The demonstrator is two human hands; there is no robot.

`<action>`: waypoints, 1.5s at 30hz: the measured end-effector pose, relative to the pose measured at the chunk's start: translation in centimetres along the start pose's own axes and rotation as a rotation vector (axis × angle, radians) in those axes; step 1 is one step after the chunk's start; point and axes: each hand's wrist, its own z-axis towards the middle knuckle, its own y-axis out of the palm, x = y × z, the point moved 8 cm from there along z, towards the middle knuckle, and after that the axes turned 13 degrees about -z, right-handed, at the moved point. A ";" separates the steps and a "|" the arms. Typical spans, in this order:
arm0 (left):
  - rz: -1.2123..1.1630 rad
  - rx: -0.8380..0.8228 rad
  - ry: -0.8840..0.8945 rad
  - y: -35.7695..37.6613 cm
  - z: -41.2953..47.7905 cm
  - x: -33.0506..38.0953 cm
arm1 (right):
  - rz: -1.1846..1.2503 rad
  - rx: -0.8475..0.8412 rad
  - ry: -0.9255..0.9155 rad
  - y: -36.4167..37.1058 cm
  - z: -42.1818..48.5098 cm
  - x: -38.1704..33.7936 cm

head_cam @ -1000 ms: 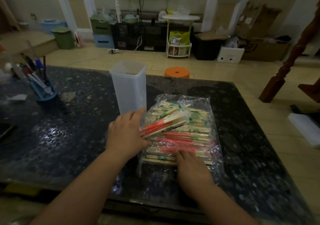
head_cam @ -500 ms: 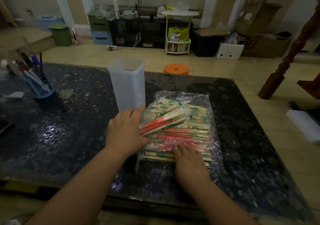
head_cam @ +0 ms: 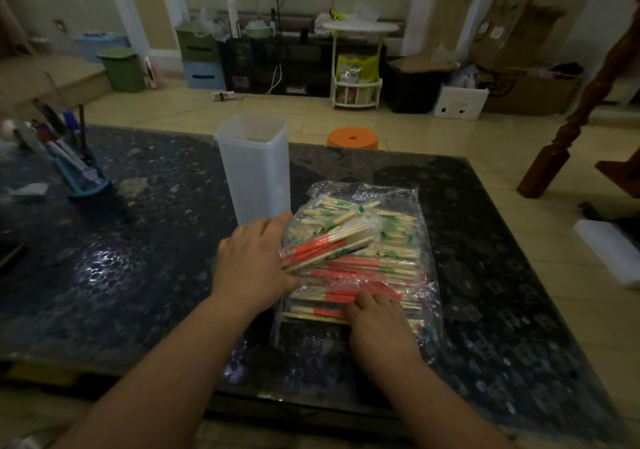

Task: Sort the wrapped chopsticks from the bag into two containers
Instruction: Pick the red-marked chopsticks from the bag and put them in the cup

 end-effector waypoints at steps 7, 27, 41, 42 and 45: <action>0.011 -0.006 0.009 0.2 0.0 0.1 | 0.044 -0.008 0.034 -0.2 0.1 0.1; 0.017 -0.005 0.007 0.1 0.0 -0.2 | -0.097 0.003 -0.114 -3.2 -0.8 -1.5; -0.027 -0.008 -0.021 -0.7 0.2 -0.5 | 0.027 0.621 -0.079 -17.2 -4.2 1.3; -0.030 -0.007 -0.018 -0.7 0.1 -0.4 | 0.039 0.663 -0.064 -17.7 -4.5 1.6; -0.024 -0.002 -0.007 -0.5 -0.2 0.1 | 0.545 0.587 0.133 -17.0 -4.3 4.4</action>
